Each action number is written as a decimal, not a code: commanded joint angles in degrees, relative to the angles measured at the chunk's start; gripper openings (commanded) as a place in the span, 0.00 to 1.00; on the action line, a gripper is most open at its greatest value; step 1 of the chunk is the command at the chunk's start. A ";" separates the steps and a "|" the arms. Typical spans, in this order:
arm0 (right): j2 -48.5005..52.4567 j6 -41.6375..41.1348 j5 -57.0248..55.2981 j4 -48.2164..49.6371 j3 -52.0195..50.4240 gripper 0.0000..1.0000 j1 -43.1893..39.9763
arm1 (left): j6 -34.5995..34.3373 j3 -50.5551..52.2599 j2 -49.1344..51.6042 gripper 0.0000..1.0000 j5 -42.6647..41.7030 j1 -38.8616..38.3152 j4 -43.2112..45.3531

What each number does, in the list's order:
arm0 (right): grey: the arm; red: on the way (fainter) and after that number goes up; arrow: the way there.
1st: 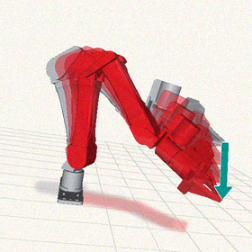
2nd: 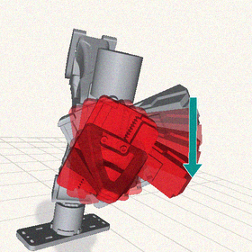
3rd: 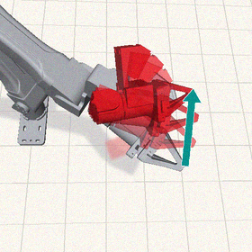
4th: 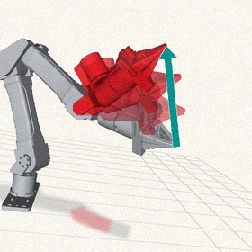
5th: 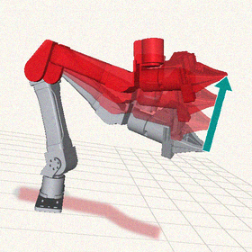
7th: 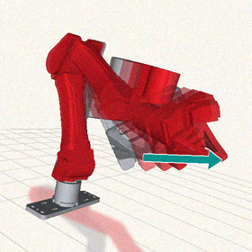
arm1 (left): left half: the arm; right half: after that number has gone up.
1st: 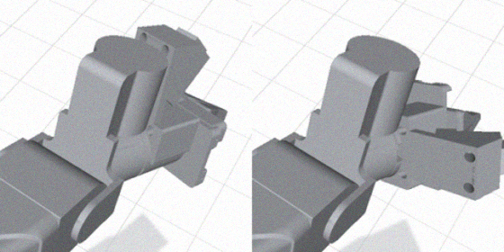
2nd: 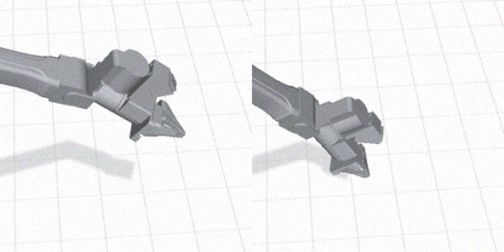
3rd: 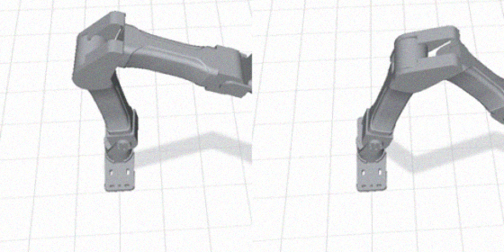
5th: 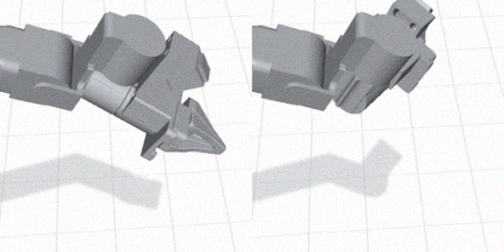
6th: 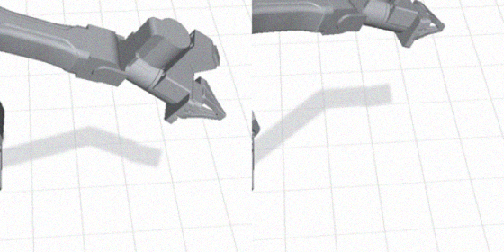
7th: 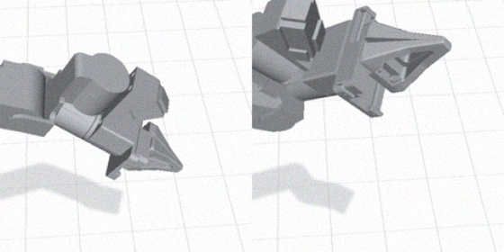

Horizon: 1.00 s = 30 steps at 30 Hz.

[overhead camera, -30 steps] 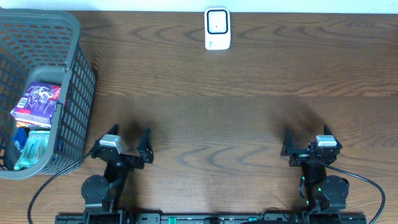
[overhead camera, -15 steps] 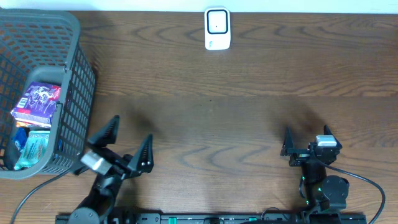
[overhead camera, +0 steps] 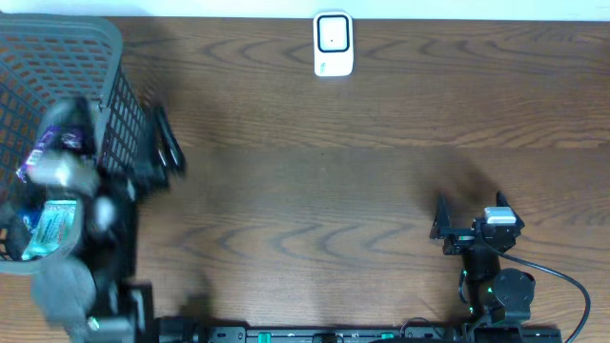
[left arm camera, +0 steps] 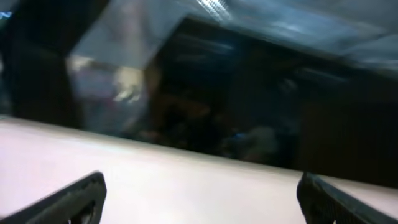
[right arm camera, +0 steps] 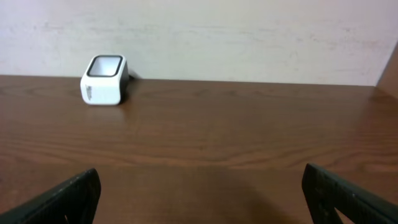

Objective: Scan the item barcode
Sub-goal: 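Reach the left gripper into the basket toward the purple Carefree pack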

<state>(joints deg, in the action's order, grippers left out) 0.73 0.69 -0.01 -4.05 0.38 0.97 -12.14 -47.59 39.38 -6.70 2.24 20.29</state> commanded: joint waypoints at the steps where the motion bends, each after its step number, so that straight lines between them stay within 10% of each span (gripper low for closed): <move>1: -0.09 0.68 -0.50 -0.24 -0.07 0.99 0.20 | 10.10 -14.78 11.67 0.98 9.27 2.78 -10.21; 10: -0.09 0.68 -0.52 -0.24 -0.07 0.99 0.20 | 12.46 -66.71 45.59 0.98 10.99 19.67 -64.15; 30: -0.09 0.68 -0.52 -0.24 -0.09 0.99 0.20 | -2.16 -67.56 65.83 0.98 9.22 36.85 -90.27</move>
<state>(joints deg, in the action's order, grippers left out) 0.73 0.71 -0.01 -4.05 0.38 0.97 -12.64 -114.59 102.80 4.54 38.96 -68.82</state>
